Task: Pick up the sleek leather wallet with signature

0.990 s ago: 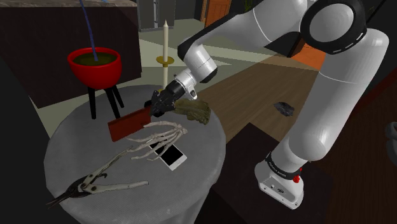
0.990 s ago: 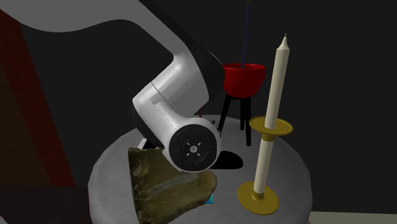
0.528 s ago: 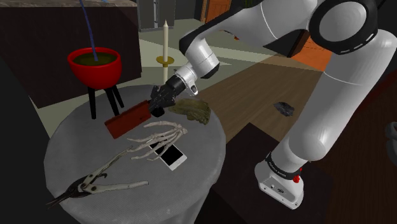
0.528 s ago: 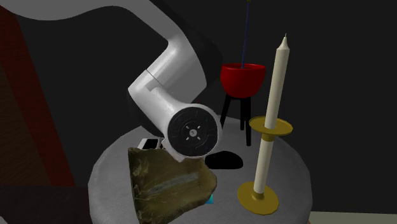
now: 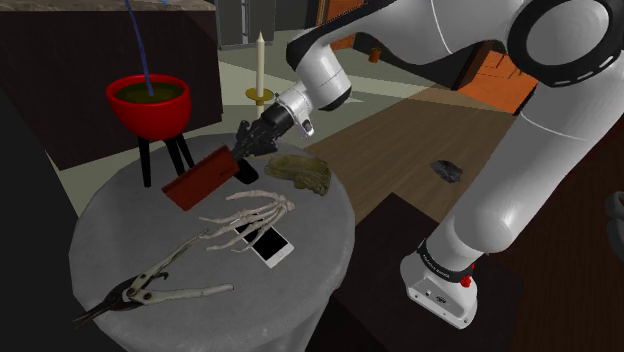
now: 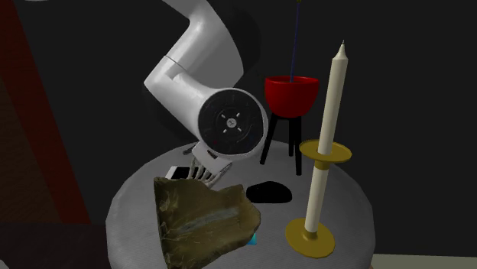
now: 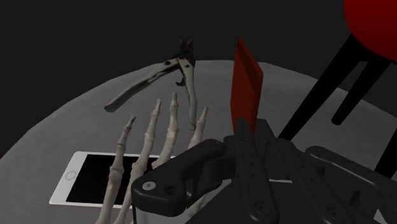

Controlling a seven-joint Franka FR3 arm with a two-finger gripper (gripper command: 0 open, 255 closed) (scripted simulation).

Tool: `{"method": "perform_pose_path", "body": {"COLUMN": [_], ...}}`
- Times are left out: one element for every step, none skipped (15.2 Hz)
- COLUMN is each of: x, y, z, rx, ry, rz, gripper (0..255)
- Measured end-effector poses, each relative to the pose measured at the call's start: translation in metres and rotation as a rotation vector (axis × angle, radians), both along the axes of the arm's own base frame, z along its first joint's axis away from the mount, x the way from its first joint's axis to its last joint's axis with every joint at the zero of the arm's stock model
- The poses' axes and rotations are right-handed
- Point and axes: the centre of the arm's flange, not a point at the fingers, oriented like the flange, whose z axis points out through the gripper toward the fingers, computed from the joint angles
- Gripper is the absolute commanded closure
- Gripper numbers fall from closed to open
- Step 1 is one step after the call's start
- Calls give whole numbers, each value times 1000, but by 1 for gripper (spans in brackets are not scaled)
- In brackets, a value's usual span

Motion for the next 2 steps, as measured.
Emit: {"method": "perform_pose_path", "body": {"x": [1, 1], "y": [0, 0], "z": [5, 9], "rx": [0, 0], "ry": [0, 0], "rz": [0, 0], "gripper": [255, 255]}}
